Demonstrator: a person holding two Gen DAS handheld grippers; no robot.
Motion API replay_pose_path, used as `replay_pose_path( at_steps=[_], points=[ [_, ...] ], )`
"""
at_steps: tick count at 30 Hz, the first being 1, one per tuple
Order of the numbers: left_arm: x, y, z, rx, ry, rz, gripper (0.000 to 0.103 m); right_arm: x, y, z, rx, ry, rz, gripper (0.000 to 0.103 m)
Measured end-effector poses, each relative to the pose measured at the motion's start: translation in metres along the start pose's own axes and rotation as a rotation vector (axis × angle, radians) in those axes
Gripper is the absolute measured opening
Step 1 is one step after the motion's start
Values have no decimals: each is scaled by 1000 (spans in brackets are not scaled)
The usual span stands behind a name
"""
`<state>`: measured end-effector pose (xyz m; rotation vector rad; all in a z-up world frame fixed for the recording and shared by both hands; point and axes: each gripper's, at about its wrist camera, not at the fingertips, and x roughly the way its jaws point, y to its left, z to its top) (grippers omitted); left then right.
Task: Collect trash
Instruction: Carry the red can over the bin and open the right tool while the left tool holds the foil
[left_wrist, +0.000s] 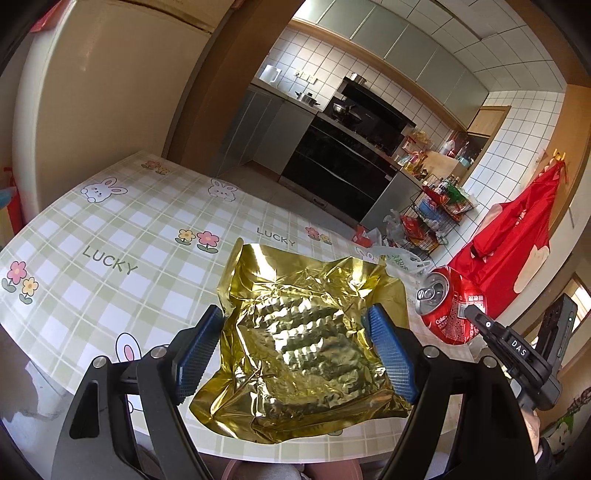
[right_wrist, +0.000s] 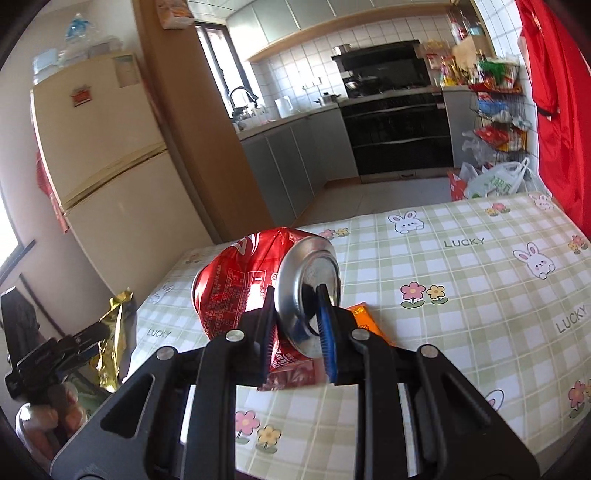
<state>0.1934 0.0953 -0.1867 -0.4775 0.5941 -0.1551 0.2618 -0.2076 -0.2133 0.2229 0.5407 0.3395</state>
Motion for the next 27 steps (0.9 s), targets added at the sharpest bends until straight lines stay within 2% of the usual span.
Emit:
replay_pose_path(
  at_steps=[10,16,21,27],
  points=[
    [-66,-20,-9,42,-64,-21,78,-81,33,-24,-91,-25,37,24],
    [-92,-24,-14,50,-82,-18,78,-123,48,-38,-151,-31,66,24],
    [-107,-31,-13,66,-109,-30,78,-143,57,-44,-198,-21,103,24],
    [-110,-36,-14,72,-116,-38,78,-136,67,-51,-245,34,126,24]
  ],
)
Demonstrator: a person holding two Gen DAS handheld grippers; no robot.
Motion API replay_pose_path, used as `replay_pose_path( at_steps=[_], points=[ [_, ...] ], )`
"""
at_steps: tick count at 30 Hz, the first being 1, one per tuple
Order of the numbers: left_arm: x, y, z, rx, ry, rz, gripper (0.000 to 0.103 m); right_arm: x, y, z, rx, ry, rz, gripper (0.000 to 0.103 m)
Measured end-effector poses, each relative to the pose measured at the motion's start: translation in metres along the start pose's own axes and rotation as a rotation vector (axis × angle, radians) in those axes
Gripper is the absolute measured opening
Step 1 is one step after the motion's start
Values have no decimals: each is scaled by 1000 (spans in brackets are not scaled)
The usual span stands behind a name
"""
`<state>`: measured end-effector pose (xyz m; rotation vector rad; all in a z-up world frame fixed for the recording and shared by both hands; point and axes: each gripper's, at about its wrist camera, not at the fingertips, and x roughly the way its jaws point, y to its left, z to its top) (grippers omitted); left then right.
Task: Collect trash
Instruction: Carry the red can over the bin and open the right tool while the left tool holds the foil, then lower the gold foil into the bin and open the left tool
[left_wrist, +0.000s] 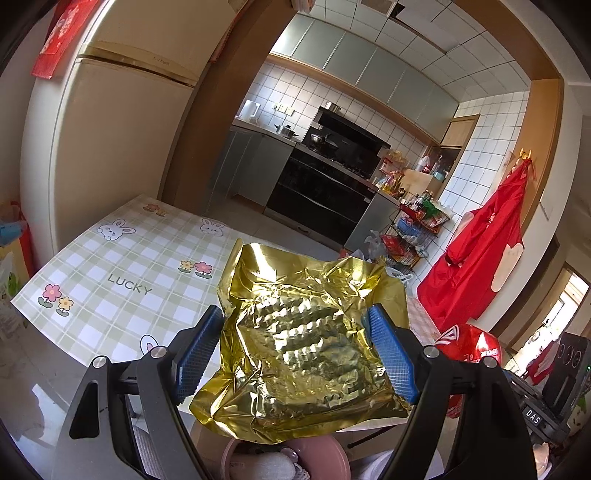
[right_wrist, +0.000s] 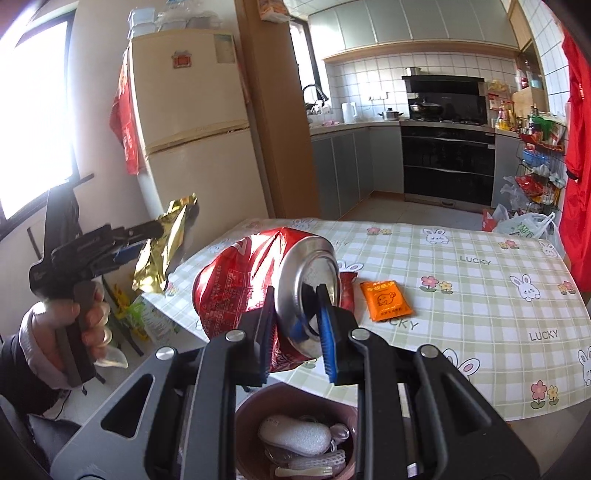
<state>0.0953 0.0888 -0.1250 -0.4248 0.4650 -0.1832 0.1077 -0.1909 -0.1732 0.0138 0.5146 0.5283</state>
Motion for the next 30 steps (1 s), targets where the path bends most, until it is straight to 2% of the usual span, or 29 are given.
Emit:
replay_pose_path(
  at_steps=[4,14,23,24,27,29,30],
  points=[
    [1,2,-1,1,3,-2,78,9,1,-4,0,40,21,24],
    [9,8,-2,-12,22,3,78,14,2,-6,17,64,24,25],
    [9,7,-2,-11,21,0,78,7,-5,-5,49,33,21,39],
    [9,5,-2,-9,21,-2,78,6,-5,-4,54,25,17,42],
    [9,3,-4,1,22,-12,78,0,-7,-3,60,-6,5,61],
    [9,0,-5,10,26,-21,78,-3,-7,-1,59,-25,-11,79],
    [10,-1,-6,14,29,-24,78,-5,-7,-1,59,-36,-22,84]
  ],
)
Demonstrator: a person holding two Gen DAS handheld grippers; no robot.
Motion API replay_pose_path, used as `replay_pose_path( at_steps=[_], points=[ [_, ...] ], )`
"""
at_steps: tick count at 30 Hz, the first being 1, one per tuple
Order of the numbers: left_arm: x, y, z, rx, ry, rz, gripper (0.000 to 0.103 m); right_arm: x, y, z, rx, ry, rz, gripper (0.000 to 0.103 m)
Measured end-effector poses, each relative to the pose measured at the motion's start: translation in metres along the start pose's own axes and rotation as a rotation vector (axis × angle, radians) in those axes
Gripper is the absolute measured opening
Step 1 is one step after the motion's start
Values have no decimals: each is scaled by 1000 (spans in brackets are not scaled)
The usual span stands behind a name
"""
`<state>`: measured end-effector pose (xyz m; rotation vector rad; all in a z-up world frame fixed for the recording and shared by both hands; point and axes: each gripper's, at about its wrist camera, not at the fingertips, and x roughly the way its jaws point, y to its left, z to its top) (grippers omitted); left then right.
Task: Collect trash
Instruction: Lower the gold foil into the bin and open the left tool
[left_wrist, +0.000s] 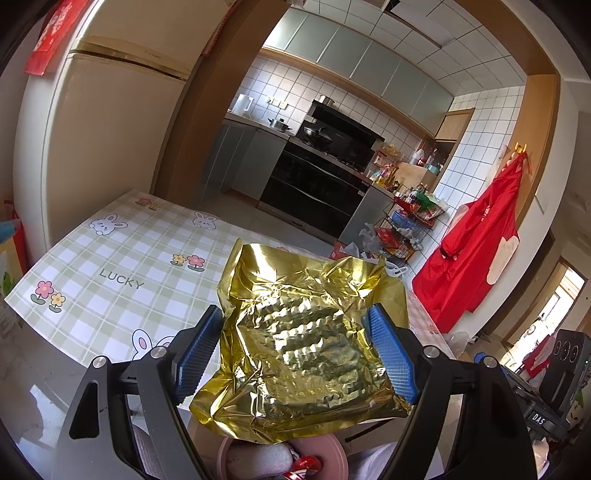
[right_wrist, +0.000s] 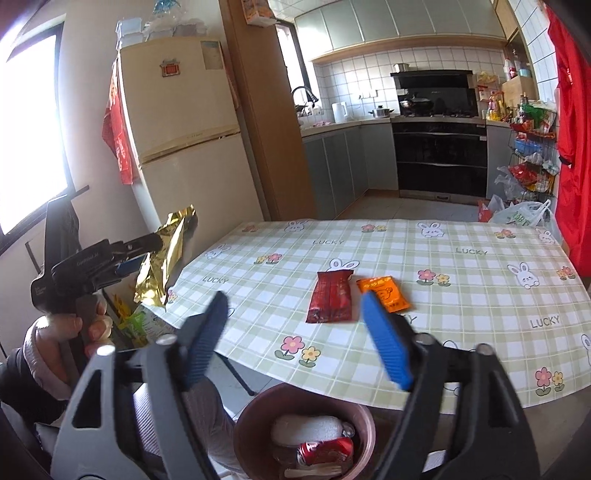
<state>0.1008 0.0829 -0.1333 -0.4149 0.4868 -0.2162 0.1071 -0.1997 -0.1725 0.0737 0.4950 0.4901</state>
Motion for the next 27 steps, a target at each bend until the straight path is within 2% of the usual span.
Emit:
replay_pose_path(
  at_steps=[2,4,18,27],
  points=[
    [2,-3,-3,8,11,-10,79,-3,-1,1,4,-18,-18,96],
    [4,-8,-7,22,25,-20,79,-6,-3,2,12,-41,-41,97],
    [16,-50,-33,162,111,-123,79,-34,-50,5,177,-170,-227,97],
    [26,-72,-56,237,192,-187,80,-36,-67,1,240,-168,-240,97]
  ],
)
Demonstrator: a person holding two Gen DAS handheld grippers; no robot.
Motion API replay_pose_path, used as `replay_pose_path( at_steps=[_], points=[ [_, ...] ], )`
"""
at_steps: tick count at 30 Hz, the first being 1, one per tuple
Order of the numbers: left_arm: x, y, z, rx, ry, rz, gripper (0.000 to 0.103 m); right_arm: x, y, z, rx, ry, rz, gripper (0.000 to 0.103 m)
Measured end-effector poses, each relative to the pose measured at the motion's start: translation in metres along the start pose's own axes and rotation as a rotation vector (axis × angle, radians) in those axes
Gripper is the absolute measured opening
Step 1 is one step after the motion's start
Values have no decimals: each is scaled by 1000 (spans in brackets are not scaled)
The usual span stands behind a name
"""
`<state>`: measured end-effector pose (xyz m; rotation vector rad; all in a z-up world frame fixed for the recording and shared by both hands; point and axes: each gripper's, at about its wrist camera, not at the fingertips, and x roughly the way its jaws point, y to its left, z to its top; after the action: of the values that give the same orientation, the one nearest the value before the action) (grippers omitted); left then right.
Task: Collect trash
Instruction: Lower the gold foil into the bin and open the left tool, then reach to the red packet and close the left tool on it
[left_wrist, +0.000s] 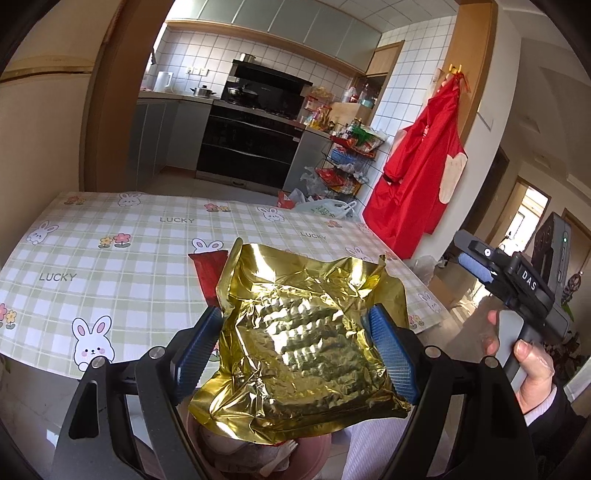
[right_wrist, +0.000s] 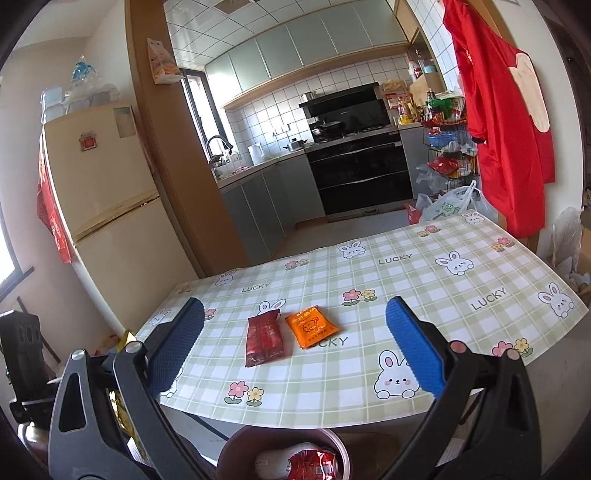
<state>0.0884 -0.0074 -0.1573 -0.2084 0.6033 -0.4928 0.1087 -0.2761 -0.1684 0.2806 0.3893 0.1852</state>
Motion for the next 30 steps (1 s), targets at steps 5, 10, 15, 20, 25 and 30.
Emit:
replay_pose_path(
  at_steps=[5,10,15,20,25,30],
  points=[
    [11,-2,-8,4,43,-16,80,3,-1,-3,7,11,3,97],
    [15,-1,-8,-4,60,-45,80,3,-2,-4,10,12,3,97],
    [19,1,-9,-10,82,-65,82,6,-5,-4,32,19,5,97],
    [21,3,-10,-17,89,-68,84,7,-6,-4,33,22,3,97],
    [21,7,-10,-36,82,-59,85,8,-6,-4,32,29,6,97],
    [20,17,-8,-74,77,-41,86,10,-6,-5,31,36,3,97]
  ],
)
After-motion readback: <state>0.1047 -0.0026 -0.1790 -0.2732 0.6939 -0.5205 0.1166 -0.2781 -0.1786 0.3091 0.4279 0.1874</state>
